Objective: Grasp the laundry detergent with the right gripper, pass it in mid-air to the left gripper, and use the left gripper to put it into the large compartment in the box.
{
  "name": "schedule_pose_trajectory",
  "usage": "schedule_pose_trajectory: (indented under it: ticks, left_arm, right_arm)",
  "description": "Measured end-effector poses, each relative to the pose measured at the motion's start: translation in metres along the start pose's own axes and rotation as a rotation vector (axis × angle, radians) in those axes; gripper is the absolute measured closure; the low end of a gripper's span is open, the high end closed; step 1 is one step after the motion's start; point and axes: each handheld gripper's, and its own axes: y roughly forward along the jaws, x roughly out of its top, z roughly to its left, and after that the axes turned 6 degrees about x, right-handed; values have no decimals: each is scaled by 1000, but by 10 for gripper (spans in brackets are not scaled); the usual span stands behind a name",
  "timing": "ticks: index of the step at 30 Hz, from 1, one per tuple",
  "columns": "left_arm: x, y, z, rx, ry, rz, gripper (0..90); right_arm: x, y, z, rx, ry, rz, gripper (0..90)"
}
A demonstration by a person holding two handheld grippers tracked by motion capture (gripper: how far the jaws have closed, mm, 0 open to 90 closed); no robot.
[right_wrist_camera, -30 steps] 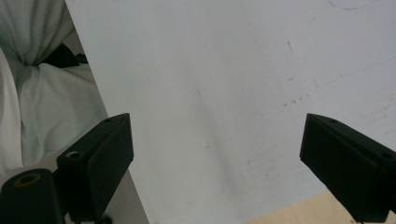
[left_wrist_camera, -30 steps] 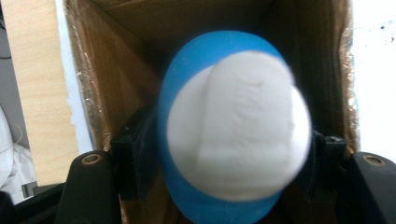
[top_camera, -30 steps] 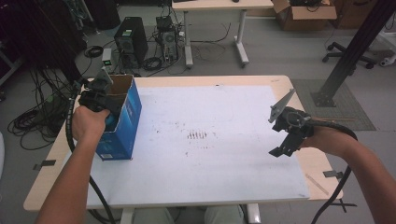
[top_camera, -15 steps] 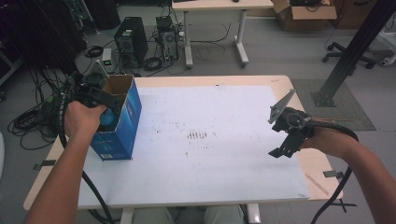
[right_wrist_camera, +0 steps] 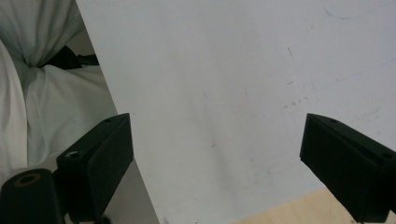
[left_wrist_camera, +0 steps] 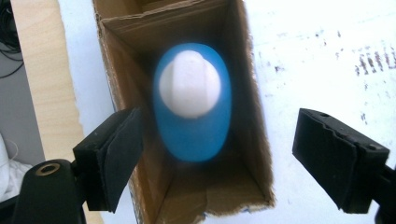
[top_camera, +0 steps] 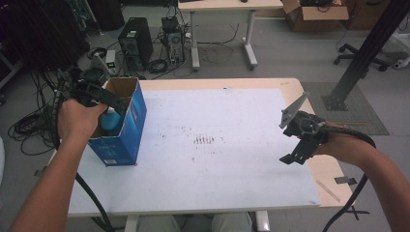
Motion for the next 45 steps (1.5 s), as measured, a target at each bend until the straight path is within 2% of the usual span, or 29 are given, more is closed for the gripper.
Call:
schedule_pose_trajectory:
  ticks: [7,19,36,45]
  left_arm:
    - [-4,-8,-10,-32,42,17,140]
    - [-6,-32,-33,-85,128,-1,105]
    - [-7,-50,-69,-107,258,-19,95]
    - [-5,-57,-87,-129,317,-46,94]
  right_arm:
    - [0,-1,3,-1,-2,3,93]
    - [1,-3,6,-5,-2,6,93]
    - [3,-5,9,-3,-3,7,90]
    - [3,-4,8,-3,3,7,87]
